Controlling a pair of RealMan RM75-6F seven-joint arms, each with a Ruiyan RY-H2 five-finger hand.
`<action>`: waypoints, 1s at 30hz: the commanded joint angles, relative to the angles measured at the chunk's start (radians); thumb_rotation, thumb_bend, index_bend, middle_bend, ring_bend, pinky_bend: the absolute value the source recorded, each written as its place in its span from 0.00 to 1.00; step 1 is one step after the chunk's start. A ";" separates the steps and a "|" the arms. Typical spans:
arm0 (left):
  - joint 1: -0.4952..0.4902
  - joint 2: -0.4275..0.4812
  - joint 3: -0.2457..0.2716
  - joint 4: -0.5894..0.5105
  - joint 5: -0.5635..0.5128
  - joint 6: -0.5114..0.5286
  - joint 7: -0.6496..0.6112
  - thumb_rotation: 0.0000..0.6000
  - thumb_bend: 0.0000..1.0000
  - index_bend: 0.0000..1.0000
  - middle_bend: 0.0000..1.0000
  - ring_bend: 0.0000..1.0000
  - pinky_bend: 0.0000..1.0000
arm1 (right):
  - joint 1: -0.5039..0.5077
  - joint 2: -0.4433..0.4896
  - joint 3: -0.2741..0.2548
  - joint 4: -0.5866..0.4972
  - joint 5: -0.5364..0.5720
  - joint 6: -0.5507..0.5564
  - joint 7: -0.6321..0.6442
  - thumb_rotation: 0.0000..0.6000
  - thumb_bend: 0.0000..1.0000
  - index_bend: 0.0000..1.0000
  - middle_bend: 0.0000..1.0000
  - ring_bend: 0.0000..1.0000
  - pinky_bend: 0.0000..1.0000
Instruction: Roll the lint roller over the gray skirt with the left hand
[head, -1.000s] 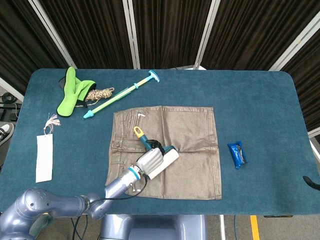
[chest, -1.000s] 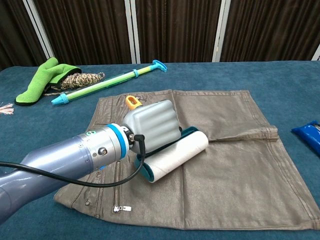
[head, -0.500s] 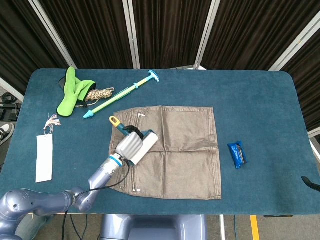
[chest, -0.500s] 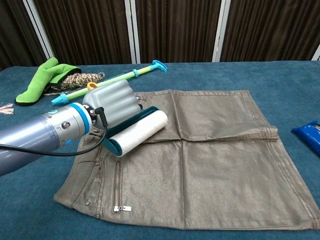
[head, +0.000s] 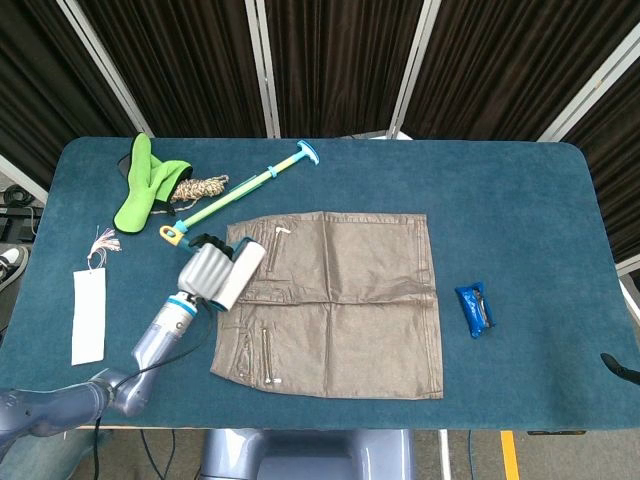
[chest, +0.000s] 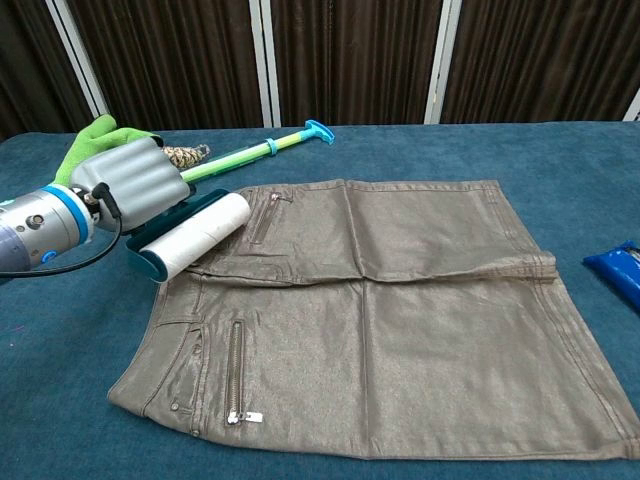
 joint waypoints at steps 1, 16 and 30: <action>0.034 0.020 0.006 0.018 0.010 0.011 -0.059 1.00 0.89 0.68 0.53 0.43 0.51 | -0.001 0.000 -0.001 -0.001 -0.004 0.003 0.000 1.00 0.00 0.00 0.00 0.00 0.00; 0.141 0.005 0.000 0.091 0.027 0.053 -0.199 1.00 0.71 0.57 0.44 0.35 0.42 | 0.000 -0.004 -0.011 -0.015 -0.033 0.011 -0.022 1.00 0.00 0.00 0.00 0.00 0.00; 0.271 0.136 -0.088 -0.288 -0.052 0.179 -0.314 1.00 0.00 0.00 0.00 0.00 0.00 | -0.008 0.003 -0.021 -0.027 -0.063 0.031 -0.011 1.00 0.00 0.00 0.00 0.00 0.00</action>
